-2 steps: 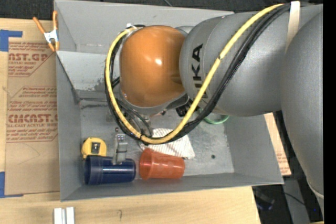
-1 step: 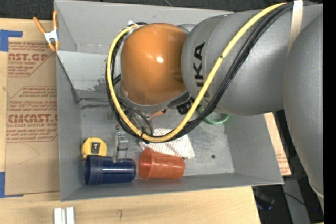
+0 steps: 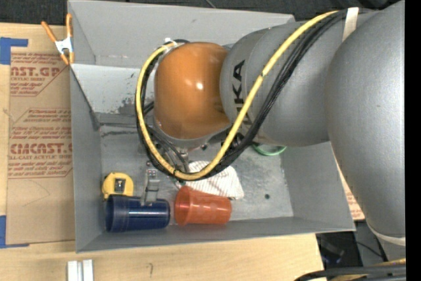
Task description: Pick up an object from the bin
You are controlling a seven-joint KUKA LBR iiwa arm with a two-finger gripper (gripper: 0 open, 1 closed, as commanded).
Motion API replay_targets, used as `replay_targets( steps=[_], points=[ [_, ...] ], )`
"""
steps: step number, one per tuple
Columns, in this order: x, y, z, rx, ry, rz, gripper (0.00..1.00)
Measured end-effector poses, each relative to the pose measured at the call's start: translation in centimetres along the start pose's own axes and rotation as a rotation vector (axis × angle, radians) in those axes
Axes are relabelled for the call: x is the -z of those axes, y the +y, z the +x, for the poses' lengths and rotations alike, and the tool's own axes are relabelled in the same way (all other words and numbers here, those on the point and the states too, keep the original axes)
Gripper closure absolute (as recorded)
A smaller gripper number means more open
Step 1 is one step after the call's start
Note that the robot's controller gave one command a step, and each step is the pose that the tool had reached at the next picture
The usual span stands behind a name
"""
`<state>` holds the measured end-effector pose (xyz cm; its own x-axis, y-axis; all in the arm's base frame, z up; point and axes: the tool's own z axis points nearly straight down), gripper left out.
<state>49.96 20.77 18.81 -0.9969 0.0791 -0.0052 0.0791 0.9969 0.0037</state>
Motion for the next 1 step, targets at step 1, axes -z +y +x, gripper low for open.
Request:
replay_targets(
  steps=[1],
  points=[
    [-7.41, -0.28, 1.19, -0.052, 0.002, 0.0, 0.0]
  ],
)
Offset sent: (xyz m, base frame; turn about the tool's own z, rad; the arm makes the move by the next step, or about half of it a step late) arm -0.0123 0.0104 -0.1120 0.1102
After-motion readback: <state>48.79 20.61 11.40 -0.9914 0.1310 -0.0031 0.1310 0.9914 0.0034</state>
